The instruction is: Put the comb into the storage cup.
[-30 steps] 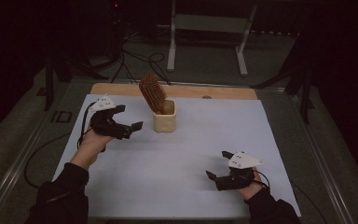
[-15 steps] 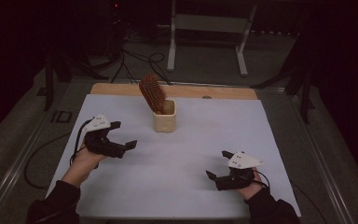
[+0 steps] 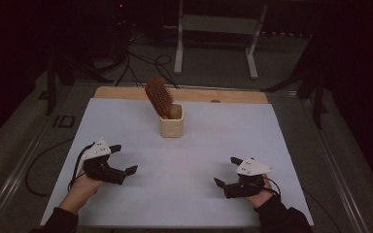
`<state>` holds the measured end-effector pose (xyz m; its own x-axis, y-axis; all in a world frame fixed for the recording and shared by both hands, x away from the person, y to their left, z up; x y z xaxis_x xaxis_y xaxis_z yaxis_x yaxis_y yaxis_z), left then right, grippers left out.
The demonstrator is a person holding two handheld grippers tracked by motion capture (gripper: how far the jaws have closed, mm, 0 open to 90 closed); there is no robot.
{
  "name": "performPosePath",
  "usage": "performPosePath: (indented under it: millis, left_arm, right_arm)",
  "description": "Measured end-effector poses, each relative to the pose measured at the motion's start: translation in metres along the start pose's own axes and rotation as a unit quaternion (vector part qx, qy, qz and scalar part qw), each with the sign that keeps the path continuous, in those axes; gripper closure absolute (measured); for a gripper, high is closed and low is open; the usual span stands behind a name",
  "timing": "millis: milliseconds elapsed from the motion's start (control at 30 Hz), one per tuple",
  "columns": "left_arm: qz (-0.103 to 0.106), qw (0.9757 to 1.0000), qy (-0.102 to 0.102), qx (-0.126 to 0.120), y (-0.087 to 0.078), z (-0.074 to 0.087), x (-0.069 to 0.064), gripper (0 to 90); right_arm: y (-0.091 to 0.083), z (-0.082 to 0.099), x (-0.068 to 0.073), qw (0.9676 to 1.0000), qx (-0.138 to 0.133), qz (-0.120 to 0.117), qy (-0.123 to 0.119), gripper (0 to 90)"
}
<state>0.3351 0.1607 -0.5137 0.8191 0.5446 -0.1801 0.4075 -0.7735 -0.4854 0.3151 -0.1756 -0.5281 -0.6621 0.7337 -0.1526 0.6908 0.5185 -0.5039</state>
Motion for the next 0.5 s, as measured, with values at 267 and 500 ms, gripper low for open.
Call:
performPosePath:
  millis: [267,500]
  left_arm:
    - [-0.004,1.0,-0.003,0.001,-0.008,0.025,-0.004,0.0]
    - [-0.016,0.9997,-0.013,0.01,-0.013,0.043,-0.005,0.0]
  right_arm:
    - [0.0,0.0,0.0,1.0,0.0,0.0,-0.001,8.5]
    - [0.0,0.001,0.001,1.0,0.002,-0.001,-0.004,8.5]
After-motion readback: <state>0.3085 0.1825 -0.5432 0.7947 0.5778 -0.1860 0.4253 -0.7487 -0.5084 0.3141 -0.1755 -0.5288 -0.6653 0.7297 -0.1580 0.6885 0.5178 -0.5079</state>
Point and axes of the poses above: each handheld gripper's, and its own axes: y roughly forward along the jaws, z roughly out of its underside, x roughly to its left, the point moved 9 cm from there along y, roughly forward along the jaws, and after that the axes turned 8 degrees about z, right-handed, at the moved point
